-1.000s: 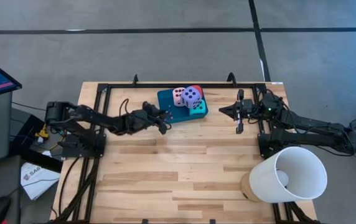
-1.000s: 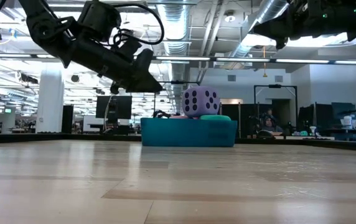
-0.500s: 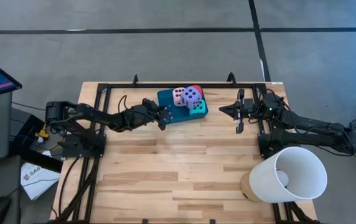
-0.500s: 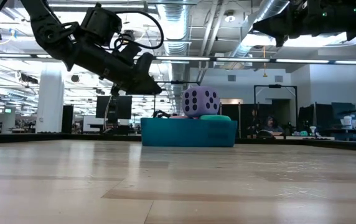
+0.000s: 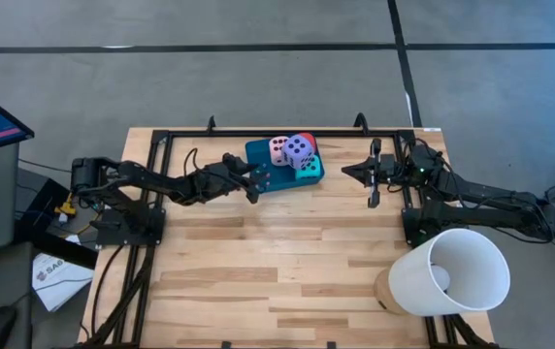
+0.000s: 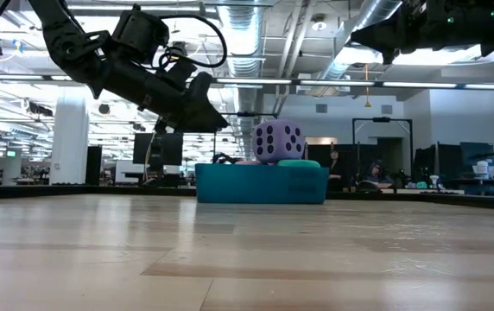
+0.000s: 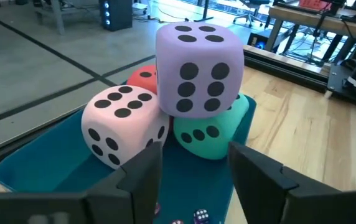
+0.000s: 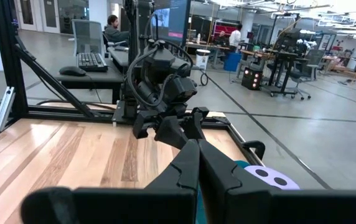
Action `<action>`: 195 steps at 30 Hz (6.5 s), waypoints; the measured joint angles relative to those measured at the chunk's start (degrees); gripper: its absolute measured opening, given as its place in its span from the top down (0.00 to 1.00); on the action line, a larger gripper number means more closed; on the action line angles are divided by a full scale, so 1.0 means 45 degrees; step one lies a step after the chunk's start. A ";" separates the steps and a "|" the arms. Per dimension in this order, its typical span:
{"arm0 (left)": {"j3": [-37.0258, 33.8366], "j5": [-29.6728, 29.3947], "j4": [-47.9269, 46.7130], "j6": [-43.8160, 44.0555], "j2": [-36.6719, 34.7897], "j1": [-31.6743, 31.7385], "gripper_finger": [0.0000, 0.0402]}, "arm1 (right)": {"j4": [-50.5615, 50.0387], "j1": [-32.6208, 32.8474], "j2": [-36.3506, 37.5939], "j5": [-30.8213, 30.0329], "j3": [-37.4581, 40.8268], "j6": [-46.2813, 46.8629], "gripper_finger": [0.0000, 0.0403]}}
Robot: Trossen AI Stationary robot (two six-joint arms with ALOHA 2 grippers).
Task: Pick & Place Dice
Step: Return to Home Position
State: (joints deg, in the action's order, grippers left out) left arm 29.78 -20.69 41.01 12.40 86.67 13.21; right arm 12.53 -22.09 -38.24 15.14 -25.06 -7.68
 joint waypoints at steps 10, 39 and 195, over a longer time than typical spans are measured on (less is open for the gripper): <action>0.0005 0.0000 -0.0001 -0.0019 0.0000 -0.0034 0.70 | -0.0005 -0.0002 -0.0002 0.0000 0.0000 0.0011 1.00; 0.0017 0.2408 -0.0039 -0.1370 -0.0700 -0.2943 1.00 | -0.0027 -0.0004 0.0000 0.0000 0.0000 0.0045 1.00; -0.6523 0.3633 -0.8701 -0.3347 -1.9132 -0.2943 1.00 | -0.0994 -0.0014 0.0984 0.0000 0.0000 -0.0059 1.00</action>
State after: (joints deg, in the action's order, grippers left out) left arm 0.43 -4.34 1.86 -2.66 0.58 -0.03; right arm 8.06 -22.15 -33.81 15.14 -25.06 -7.94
